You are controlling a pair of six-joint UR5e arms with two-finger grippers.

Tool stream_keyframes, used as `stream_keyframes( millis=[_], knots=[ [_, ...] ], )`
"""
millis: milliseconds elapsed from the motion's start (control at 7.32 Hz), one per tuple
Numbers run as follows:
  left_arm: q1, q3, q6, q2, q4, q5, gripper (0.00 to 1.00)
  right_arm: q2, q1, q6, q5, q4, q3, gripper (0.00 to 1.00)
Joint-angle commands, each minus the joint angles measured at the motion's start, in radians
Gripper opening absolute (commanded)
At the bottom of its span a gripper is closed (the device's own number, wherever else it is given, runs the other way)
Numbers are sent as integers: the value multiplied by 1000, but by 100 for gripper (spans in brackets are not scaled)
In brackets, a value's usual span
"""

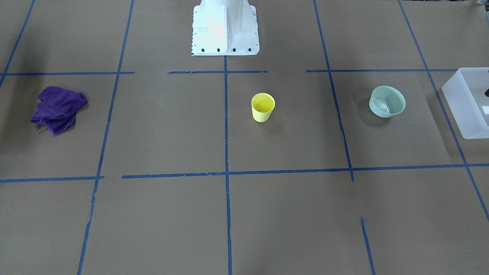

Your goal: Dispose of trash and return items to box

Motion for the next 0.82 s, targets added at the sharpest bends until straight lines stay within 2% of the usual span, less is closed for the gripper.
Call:
stream_keyframes(
  millis=[0, 273, 410, 547, 683],
  knots=[
    [188, -84, -408, -5, -127, 93, 100, -8, 0, 77, 0, 80, -11, 100],
    [442, -174, -616, -2, -115, 370, 100, -11, 0, 80, 3, 94, -8, 100],
    [518, -244, -672, -6, 20, 386, 100, -11, -2, 70, 1, 96, -8, 100],
    [613, -361, -774, -27, 259, 405, 100, -11, -5, 80, 1, 129, -11, 100],
    [758, -405, -977, -44, 317, 597, 100, -11, -5, 103, 4, 143, -10, 100]
  ],
)
